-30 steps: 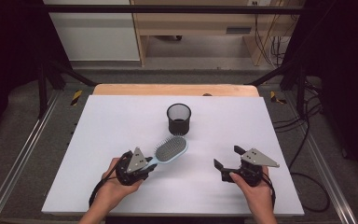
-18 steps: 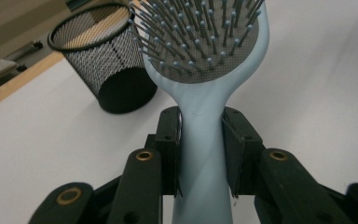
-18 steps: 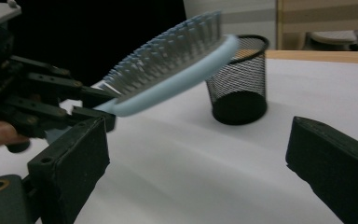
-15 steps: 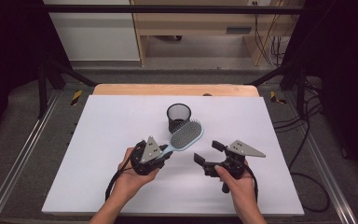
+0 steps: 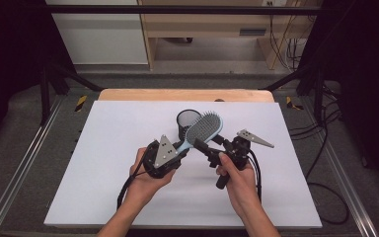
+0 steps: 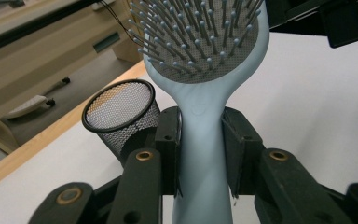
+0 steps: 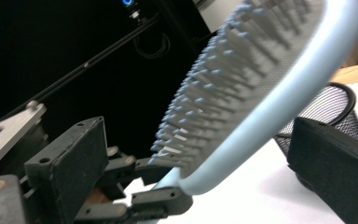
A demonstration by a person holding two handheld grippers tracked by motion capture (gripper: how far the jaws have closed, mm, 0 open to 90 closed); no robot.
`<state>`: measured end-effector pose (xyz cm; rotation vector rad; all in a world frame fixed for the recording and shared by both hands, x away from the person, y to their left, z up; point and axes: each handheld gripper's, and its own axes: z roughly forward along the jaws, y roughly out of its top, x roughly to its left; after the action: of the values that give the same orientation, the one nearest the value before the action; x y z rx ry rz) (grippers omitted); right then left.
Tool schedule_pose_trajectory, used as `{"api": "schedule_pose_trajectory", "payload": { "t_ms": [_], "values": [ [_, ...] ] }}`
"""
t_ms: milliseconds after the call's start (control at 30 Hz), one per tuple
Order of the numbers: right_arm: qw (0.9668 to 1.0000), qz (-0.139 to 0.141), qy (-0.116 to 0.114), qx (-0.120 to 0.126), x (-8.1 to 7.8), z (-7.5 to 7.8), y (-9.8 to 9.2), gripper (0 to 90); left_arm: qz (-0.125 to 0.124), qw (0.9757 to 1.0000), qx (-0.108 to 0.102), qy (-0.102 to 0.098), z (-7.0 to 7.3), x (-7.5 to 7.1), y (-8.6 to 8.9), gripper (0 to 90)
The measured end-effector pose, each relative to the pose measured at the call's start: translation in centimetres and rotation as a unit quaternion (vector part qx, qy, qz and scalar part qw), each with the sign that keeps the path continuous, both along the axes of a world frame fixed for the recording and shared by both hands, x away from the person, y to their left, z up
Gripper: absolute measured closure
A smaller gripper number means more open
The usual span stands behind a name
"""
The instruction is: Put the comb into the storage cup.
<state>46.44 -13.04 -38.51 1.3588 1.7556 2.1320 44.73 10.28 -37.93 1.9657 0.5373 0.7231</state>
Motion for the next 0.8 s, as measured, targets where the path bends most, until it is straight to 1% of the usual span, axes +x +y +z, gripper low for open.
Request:
{"api": "schedule_pose_trajectory", "payload": {
  "t_ms": [67,200,267,333,433,467,533,633,700,800],
  "values": [
    [0.9998,-0.016,0.002,-0.006,0.2,0.2,-0.1,8.6,0.000,1.0000,0.000,-0.005,0.1,-0.1,-0.1,69.6],
    [0.9997,-0.015,0.011,0.014,0.7,0.4,-0.2,10.3,-0.001,0.9999,0.006,-0.009,0.0,-0.2,-0.4,69.5],
    [0.9996,-0.018,0.015,0.015,0.8,0.6,-0.1,12.6,-0.003,0.9999,0.010,-0.012,-0.2,-0.2,-0.6,69.5],
    [0.9994,-0.027,0.016,0.014,1.0,0.8,-0.2,15.3,-0.002,0.9998,0.010,-0.018,-0.4,-0.4,-0.8,69.5],
    [0.9990,-0.032,0.026,0.019,1.4,0.8,-0.3,19.9,0.001,0.9998,0.013,-0.016,-0.5,-0.4,-1.0,69.5],
    [0.9988,-0.033,0.030,0.020,1.4,0.8,-0.3,21.8,0.001,0.9998,0.013,-0.016,-0.5,-0.4,-1.0,69.5],
    [0.9983,-0.030,0.039,0.030,1.6,0.7,-0.5,23.8,0.005,0.9998,0.013,-0.016,-0.5,-0.4,-1.0,69.5],
    [0.9978,-0.033,0.049,0.031,1.6,0.7,-0.6,27.1,0.007,0.9997,0.018,-0.017,-0.4,-0.5,-1.1,69.5],
    [0.9973,-0.032,0.054,0.036,1.6,0.8,-0.6,29.4,0.006,0.9996,0.019,-0.020,-0.2,-0.5,-1.2,69.5],
    [0.9971,-0.032,0.054,0.043,1.8,0.8,-0.7,34.7,0.007,0.9996,0.018,-0.020,0.0,-0.3,-1.2,69.5]
  ]
}}
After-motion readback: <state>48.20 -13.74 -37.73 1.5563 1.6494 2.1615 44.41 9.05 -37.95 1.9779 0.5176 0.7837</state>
